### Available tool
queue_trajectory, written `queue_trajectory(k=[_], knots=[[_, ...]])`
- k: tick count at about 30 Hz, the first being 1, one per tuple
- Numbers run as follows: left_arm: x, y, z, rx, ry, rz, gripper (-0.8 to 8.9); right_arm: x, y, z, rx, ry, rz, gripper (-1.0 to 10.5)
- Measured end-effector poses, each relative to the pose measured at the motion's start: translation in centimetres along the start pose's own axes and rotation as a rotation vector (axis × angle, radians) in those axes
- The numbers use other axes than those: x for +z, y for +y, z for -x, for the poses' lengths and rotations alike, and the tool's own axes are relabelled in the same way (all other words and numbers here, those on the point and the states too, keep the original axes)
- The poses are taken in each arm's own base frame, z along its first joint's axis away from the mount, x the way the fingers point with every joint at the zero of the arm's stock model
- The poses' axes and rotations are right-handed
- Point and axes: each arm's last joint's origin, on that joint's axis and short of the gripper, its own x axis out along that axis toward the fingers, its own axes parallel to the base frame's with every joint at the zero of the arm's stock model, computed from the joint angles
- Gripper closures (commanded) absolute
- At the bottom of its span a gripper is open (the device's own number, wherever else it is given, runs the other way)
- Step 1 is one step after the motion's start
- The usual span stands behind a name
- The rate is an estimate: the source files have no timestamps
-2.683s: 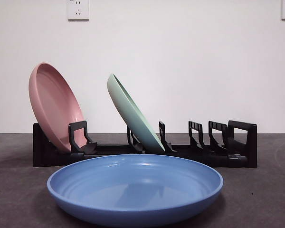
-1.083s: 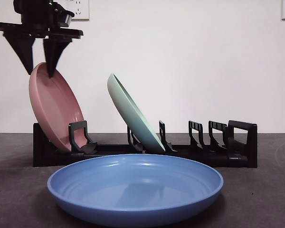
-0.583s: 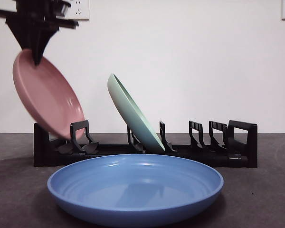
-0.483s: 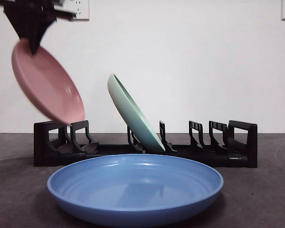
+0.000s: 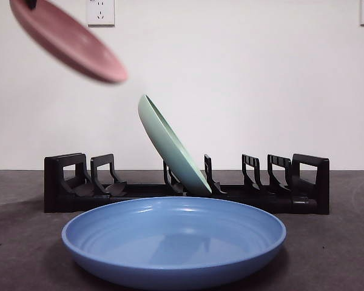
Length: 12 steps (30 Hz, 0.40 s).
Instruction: Place the plate
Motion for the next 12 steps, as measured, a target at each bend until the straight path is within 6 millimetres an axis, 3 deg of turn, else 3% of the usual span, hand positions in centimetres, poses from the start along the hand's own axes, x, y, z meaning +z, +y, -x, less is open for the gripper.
queue_trajectory(k=[6,12], knots=[[-1.8,0.3,3.0,-0.171,-0.023,0.014,7.98,0.0,0.0,0.0,0.001,0.000,0.001,7.0],[-5.3,-1.2,2.0,-0.216,0.098,-0.047,7.98,0.0,0.0,0.0,0.001,0.000,0.001,7.0]])
